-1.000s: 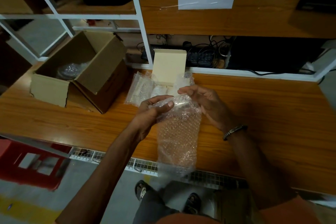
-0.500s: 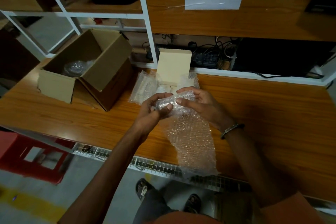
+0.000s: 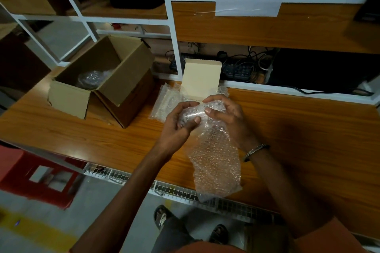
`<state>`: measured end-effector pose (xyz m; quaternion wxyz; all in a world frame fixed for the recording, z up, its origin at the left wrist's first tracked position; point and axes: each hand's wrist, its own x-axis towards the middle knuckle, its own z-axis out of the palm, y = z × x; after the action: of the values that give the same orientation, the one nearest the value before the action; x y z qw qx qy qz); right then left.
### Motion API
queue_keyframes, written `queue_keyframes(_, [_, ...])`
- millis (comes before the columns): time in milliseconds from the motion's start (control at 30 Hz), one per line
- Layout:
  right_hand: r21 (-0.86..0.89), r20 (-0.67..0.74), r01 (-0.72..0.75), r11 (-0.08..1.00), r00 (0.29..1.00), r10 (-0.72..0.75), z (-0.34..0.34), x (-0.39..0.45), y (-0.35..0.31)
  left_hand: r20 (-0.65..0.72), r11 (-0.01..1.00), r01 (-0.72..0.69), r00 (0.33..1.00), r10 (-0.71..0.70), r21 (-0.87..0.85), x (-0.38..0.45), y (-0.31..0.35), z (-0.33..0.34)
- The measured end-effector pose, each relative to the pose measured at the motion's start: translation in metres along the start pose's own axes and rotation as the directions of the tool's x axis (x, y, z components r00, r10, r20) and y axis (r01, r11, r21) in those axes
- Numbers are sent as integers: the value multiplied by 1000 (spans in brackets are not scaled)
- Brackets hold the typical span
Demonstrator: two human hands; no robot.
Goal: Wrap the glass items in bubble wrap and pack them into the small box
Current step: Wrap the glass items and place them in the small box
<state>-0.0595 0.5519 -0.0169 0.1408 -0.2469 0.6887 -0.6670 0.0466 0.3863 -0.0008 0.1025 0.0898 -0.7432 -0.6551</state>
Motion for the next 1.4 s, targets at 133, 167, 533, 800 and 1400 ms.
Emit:
queue_keyframes(133, [-39,-31,44,998,999,-45,-4,-1,-6,89,962,212,976,-199,-174,4,8,-11])
queue_keyframes(167, [-60,-34,50,997,998,-52,-4,-1,-7,121,932,272,961,-250,-239,6,12,-13])
queue_keyframes(533, [-88,-78,141,986,986,-148,2,-2,-12,296,808,540,832,-470,-235,27,31,-21])
queue_keyframes(800, [-150,66,107,983,993,-98,-3,-7,-16,201,908,368,923,-329,-202,23,24,-15])
queue_keyframes(1400, [141,221,-224,964,957,190,-13,-7,-31,59,999,30,998,-29,-26,6,16,-21])
